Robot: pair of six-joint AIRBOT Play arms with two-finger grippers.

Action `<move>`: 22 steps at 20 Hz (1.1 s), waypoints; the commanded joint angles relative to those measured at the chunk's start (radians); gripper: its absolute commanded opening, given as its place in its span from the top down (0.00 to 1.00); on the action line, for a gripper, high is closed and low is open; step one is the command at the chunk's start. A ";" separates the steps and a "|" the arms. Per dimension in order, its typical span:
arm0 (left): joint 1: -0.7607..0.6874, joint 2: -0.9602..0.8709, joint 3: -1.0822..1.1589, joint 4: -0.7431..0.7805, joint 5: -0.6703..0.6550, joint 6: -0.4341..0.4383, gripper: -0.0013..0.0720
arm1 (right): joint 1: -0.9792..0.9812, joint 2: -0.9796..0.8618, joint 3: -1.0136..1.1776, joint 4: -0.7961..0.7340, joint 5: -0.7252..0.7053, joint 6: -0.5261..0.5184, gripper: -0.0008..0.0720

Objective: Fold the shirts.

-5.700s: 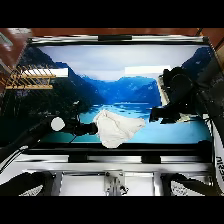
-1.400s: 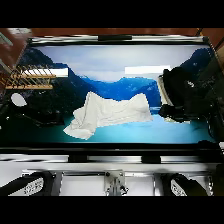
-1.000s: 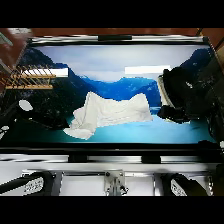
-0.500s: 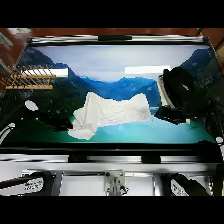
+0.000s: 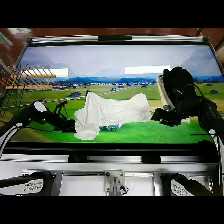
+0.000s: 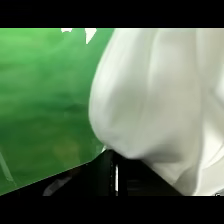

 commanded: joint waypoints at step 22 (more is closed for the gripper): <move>0.012 0.245 0.166 -0.023 -0.018 0.019 0.95 | 0.096 -0.062 0.014 0.076 0.326 -0.001 0.90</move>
